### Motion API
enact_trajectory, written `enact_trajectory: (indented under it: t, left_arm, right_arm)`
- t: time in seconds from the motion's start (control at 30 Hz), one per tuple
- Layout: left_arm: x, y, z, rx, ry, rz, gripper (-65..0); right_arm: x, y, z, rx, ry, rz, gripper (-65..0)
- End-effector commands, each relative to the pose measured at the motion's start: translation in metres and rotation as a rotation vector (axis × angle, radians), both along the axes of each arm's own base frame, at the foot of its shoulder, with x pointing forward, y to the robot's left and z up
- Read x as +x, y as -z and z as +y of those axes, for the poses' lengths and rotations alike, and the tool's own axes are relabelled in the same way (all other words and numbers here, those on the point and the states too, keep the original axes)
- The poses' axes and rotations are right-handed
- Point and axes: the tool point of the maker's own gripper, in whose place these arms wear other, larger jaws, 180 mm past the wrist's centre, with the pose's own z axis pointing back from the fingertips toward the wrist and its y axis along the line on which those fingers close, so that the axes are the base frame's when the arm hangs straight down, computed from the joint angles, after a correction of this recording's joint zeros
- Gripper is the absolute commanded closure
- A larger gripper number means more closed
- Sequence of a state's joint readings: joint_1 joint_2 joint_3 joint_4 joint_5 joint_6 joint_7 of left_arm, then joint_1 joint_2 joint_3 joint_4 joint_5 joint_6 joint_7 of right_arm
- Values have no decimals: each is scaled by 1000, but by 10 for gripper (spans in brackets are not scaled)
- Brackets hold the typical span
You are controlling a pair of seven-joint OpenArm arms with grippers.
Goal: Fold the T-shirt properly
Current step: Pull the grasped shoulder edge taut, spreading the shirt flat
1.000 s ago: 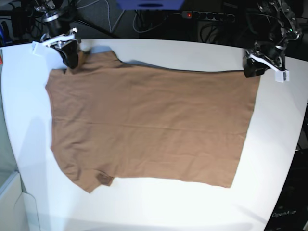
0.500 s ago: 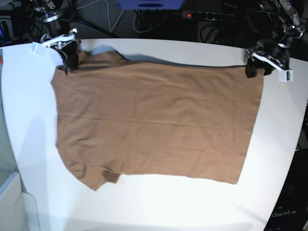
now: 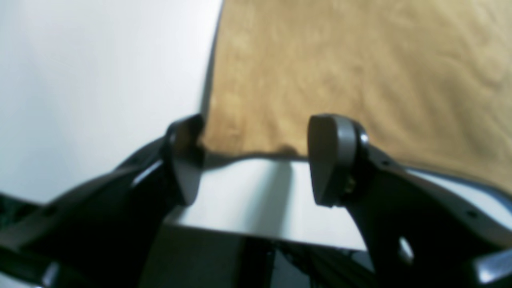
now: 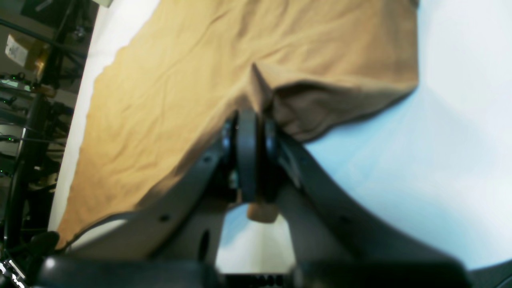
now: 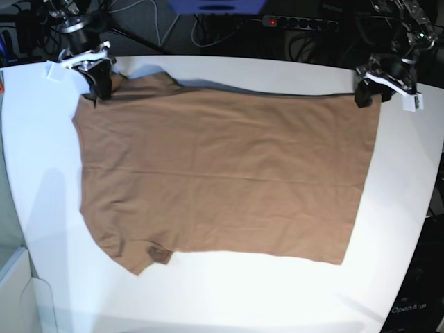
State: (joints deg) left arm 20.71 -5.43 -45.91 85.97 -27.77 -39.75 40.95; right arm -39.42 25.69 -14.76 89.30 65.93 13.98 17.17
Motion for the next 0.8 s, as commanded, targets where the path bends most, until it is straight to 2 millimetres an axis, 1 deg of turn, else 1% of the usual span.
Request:
enact_trajectory:
  t: [0.0,0.03,0.17,0.23,0.37,0.4,0.47,0.5,0.57,0.63,0.77]
  left_arm:
    - [3,-1,0,6,15,1,-383]
    - [6,-3,2,9,11,-8,-365]
    - [9,-1,1,-4,5,-8,-239]
    - [15,1,0,-17,2,-16,-191]
    - [14,10,-3,-45,-9,2,-162]
    - [14,11,-4,-48,-10,1,-137]
    - [14,10,-4,-51,-12,-2,-44]
    - [14,9,-4,-49,-11,-3,-17]
    - [10,11,-5,-51,-1,25,-41]
    - [9,10,-7,-46,20,51,-41]
    - [16,-4,-9,-18,40,25,-41]
  right_arm:
    - [2,-8,-2,-2,-3,-31,-13]
    - [2,-8,-2,-2,-3,-31,-13]
    - [2,-8,-2,-2,-4,-30,-13]
    - [2,-8,-2,-2,-4,-30,-13]
    - [2,-8,-2,-3,-5,-30,-13]
    - [2,-8,-2,-3,-5,-30,-13]
    - [2,-8,-2,-3,-5,-30,-13]
    - [2,-8,-2,-3,-5,-30,-13]
    - [2,-8,-3,-4,-6,-30,-13]
    - [2,-8,-2,-4,-8,-29,-13]
    - [4,-9,-6,-12,-6,-34,-13]
